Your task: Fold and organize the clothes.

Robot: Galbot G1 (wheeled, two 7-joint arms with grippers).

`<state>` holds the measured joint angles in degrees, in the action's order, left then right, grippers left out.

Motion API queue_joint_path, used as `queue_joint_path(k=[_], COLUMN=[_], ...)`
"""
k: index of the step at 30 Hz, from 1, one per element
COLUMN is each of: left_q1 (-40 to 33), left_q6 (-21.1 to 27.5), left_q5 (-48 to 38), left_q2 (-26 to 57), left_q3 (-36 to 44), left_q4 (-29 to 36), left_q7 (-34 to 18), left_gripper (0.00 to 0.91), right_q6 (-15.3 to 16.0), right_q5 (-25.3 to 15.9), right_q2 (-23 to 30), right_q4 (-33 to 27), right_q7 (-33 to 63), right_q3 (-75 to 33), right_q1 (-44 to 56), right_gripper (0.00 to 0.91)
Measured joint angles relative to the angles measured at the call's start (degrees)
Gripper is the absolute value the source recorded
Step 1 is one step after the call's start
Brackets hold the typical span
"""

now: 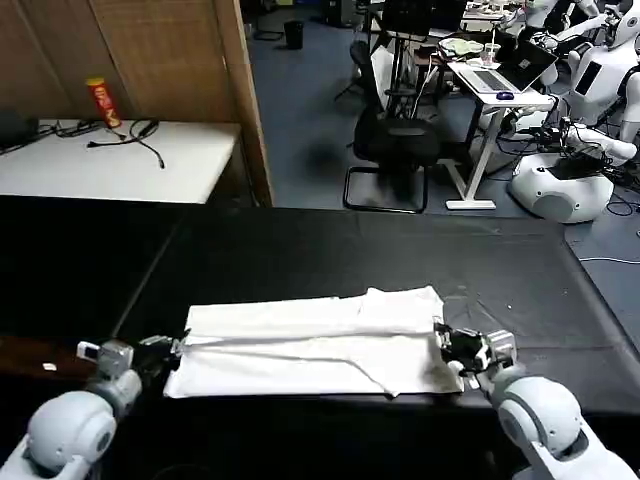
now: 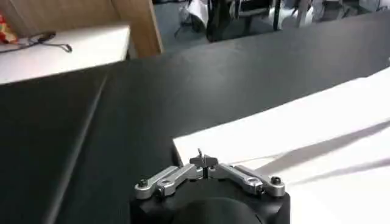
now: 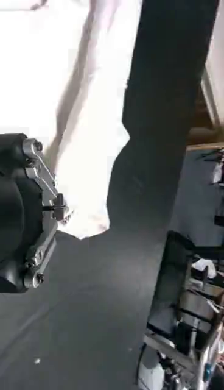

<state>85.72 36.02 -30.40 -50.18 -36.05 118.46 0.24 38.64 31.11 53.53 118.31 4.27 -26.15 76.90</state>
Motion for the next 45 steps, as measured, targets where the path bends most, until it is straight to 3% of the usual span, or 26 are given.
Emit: queue_joint_path(k=[1,12,16,20,26,33,35,36,39,40,42,45], left_q1=[0.41,4.61,3.58,-0.74,-9.55,-14.14,-14.49,-14.53,-14.4,-14.36,-14.32,-14.5], left_q6=[0.16,1.82,-0.26,-2.42,-2.33,-1.44,-1.16,-1.01,-0.75,-0.63,-0.46,-0.05], left_q5=[0.29,1.28,0.49,-4.11,-7.29,-9.17,-9.21,-9.21,-9.22,-9.22,-9.22,-9.2], left_q2=[-0.3,-2.14,-2.57,-4.07,-7.14,-8.99,-9.16,-9.27,-9.54,-9.6,-9.69,-9.91], left_q3=[-0.25,-3.81,-4.97,-4.25,-1.27,0.58,0.76,0.86,1.03,1.08,1.19,1.37], left_q4=[0.19,5.46,5.94,3.38,-3.54,-10.62,-12.1,-12.63,-13.33,-13.41,-13.8,-14.51], left_q7=[-0.14,-1.25,-1.79,-4.16,-4.8,-4.3,-3.92,-3.66,-3.19,-3.07,-2.91,-2.69], left_gripper=[0.878,0.878,0.878,0.878,0.878,0.878,0.722,0.517,0.234,0.176,0.166,0.127], right_q6=[0.19,1.41,-1.64,-4.79,-5.27,-5.57,-5.72,-5.75,-5.79,-5.79,-5.79,-5.79], right_q5=[0.04,2.7,1.43,-1.58,-2.4,-2.53,-2.85,-3.04,-3.33,-3.4,-3.51,-3.86], right_q2=[-0.03,0.43,1.92,4.7,9.01,12.22,12.95,13.25,13.86,13.98,14.15,14.26], right_q4=[0.21,4.53,4.04,0.21,-9.18,-17.59,-19.18,-19.81,-20.93,-21.21,-21.59,-21.74], right_q7=[0.0,0.29,1.6,2.66,3.06,2.88,2.76,2.73,2.66,2.66,2.65,2.65], right_q3=[-0.21,-4.9,-5.48,-3.73,0.06,2.69,3.19,3.31,3.63,3.65,3.68,3.58], right_q1=[0.24,2.46,0.48,-3.99,-11.8,-17.12,-17.99,-18.24,-18.69,-18.79,-18.93,-18.9], right_gripper=[0.878,0.878,0.878,0.878,0.878,0.878,0.868,0.8,0.702,0.673,0.663,0.575])
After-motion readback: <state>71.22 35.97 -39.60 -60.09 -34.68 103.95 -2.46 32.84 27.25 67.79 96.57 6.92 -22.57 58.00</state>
